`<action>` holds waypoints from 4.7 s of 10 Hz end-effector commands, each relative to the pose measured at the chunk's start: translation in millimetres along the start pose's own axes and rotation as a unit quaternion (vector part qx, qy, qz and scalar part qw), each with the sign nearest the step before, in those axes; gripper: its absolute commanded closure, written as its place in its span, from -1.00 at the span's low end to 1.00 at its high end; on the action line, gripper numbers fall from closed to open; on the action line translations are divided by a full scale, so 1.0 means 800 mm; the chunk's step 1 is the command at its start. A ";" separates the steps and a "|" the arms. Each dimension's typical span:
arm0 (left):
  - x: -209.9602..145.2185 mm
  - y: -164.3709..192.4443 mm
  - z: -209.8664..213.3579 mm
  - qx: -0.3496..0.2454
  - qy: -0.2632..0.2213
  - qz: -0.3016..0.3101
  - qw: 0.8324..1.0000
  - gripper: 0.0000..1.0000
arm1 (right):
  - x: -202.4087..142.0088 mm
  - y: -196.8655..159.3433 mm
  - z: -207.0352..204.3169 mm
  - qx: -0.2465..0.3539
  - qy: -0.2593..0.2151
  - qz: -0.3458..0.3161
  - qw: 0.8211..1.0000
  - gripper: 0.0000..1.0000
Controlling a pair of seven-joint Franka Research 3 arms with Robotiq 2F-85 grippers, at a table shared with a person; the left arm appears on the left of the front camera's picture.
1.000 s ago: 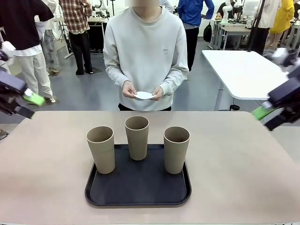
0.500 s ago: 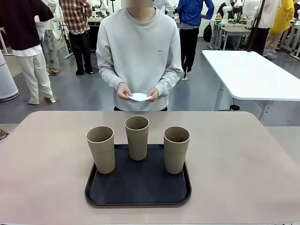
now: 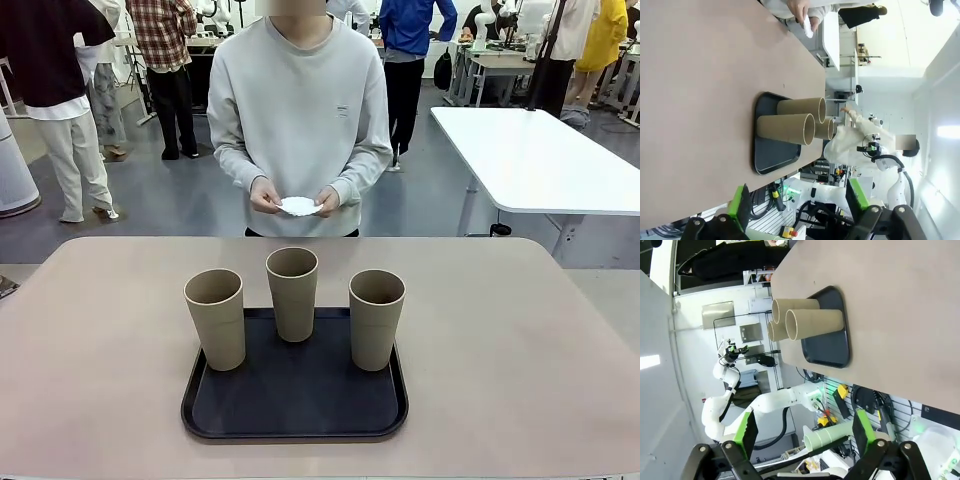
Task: Place coasters on the table and set cups on them.
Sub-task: Pick up one Reusable plastic cup and place it on a coaster set by the human.
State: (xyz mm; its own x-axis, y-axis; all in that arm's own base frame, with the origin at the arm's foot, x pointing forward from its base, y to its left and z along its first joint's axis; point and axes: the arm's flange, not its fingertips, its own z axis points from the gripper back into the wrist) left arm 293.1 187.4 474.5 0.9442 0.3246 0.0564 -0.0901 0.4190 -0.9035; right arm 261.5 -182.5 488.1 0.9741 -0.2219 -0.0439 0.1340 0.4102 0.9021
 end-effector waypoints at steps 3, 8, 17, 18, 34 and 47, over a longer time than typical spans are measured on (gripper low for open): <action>0.000 0.000 0.000 0.000 0.000 0.000 1.000 -1.00 | -0.002 -0.002 0.001 0.003 0.001 -0.001 1.000 -1.00; 0.000 0.000 0.000 0.000 0.000 0.000 1.000 -1.00 | -0.002 -0.002 0.001 0.003 0.001 -0.001 1.000 -1.00; 0.000 0.000 0.000 0.000 0.000 0.000 1.000 -1.00 | -0.002 -0.002 0.001 0.003 0.001 -0.001 1.000 -1.00; 0.000 0.000 0.000 0.000 0.000 0.000 1.000 -1.00 | -0.002 -0.002 0.001 0.003 0.001 -0.001 1.000 -1.00; 0.033 -0.101 -0.054 0.158 0.027 -0.287 0.944 -1.00 | -0.002 -0.002 0.001 0.003 0.001 -0.001 1.000 -1.00; 0.033 -0.123 -0.334 0.248 0.297 -0.544 0.745 -1.00 | -0.002 -0.002 0.001 0.003 0.001 -0.001 1.000 -1.00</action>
State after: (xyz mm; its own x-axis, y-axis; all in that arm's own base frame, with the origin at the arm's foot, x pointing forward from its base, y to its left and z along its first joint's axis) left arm 407.5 -71.6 446.0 0.5128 -0.7857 0.3460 0.8580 0.4830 -0.1748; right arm 258.3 -182.0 487.1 0.9734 -0.2203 -0.0631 0.1519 0.4139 0.8976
